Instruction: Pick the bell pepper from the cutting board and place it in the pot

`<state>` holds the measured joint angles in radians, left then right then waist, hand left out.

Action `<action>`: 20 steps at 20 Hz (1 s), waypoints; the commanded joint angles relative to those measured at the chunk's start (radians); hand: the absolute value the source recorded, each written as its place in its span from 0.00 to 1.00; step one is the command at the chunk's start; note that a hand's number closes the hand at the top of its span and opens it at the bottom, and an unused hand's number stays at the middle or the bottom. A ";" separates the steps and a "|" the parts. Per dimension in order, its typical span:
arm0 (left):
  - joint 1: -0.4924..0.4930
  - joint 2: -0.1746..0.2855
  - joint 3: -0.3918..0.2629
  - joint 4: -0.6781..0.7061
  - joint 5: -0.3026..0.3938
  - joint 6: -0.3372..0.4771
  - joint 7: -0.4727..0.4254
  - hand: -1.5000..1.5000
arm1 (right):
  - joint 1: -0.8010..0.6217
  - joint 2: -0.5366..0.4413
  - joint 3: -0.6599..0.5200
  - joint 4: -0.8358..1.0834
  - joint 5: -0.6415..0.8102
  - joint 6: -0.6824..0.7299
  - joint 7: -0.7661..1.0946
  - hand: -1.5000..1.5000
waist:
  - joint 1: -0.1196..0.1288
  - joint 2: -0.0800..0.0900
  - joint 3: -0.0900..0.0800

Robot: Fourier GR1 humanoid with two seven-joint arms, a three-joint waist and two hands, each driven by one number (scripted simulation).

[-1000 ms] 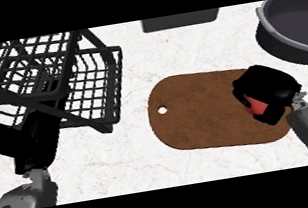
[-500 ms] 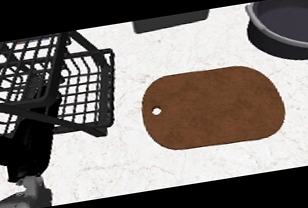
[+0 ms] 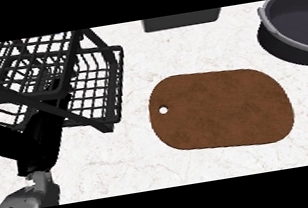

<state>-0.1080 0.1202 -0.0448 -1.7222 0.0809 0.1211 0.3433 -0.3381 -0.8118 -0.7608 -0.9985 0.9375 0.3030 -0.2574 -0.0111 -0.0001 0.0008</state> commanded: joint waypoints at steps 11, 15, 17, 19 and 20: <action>-0.047 -0.006 0.016 0.053 0.011 -0.033 -0.016 0.50 | -0.273 -0.109 0.026 -0.100 -0.199 0.106 0.054 1.00 | 0.021 0.002 -0.001; -0.029 0.011 0.029 0.020 0.021 -0.050 0.014 0.50 | -0.349 -0.182 0.058 -0.024 -0.227 0.154 0.106 1.00 | 0.024 0.001 -0.001; -0.038 -0.001 0.021 0.081 0.013 -0.066 -0.061 0.50 | -0.478 -0.145 0.132 0.016 -0.195 0.121 0.211 1.00 | 0.038 0.005 -0.002; -0.018 -0.011 0.008 0.032 0.013 -0.053 -0.015 0.50 | -0.495 -0.101 0.183 0.043 -0.162 0.064 0.240 1.00 | 0.037 0.004 -0.001; -0.110 -0.017 0.023 0.076 -0.008 -0.014 0.022 0.50 | -0.493 -0.107 0.182 0.108 -0.163 0.039 0.195 1.00 | 0.030 0.005 -0.001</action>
<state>-0.1542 0.1109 -0.0310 -1.6734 0.0819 0.0864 0.3319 -0.7531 -0.9318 -0.6397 -0.9821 0.7539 0.3871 -0.0994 0.0184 0.0030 -0.0008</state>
